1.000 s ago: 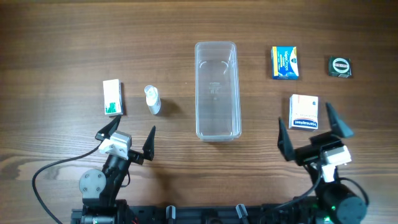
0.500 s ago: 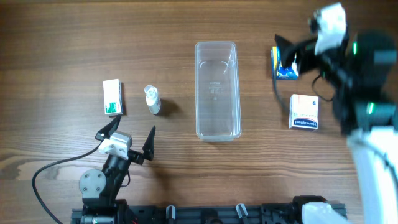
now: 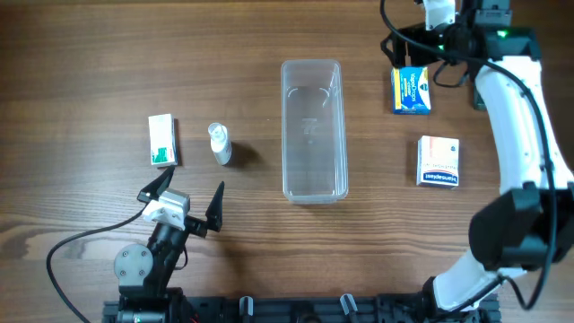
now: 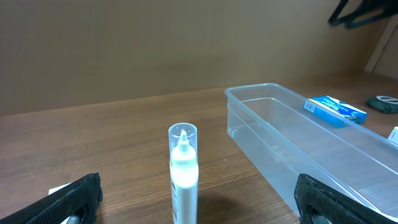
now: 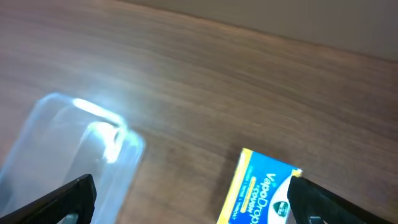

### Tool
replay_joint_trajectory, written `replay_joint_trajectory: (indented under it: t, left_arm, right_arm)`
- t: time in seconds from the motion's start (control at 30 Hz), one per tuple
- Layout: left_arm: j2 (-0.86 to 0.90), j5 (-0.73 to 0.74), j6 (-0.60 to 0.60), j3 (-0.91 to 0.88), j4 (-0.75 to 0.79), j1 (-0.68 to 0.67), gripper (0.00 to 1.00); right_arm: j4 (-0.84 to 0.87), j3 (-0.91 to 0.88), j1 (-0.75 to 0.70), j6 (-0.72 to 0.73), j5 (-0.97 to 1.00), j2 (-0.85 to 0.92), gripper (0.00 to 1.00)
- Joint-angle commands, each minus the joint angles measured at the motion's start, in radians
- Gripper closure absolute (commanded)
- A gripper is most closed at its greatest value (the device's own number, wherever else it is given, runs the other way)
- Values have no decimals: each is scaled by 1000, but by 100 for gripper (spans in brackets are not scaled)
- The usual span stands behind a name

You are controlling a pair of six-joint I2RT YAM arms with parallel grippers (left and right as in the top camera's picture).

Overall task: Pack container
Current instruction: 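Move the right gripper forward over the blue VapoDrops pack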

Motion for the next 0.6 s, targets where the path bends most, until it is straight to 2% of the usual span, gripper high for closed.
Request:
replay_joint_trajectory:
  t: [0.0, 0.17, 0.33, 0.57]
  left_arm:
    - [-7, 12, 12, -5, -1, 8, 0]
    - [-7, 12, 12, -5, -1, 8, 0]
    - [-7, 12, 12, -5, -1, 8, 0]
    - [-7, 12, 12, -5, -1, 8, 0]
  right_arm:
    - [23, 23, -2, 185, 179, 101, 0]
    - [34, 23, -2, 186, 193, 160, 0]
    - [-3, 22, -2, 218, 303, 179, 0]
    - [-45, 22, -2, 238, 319, 196, 1]
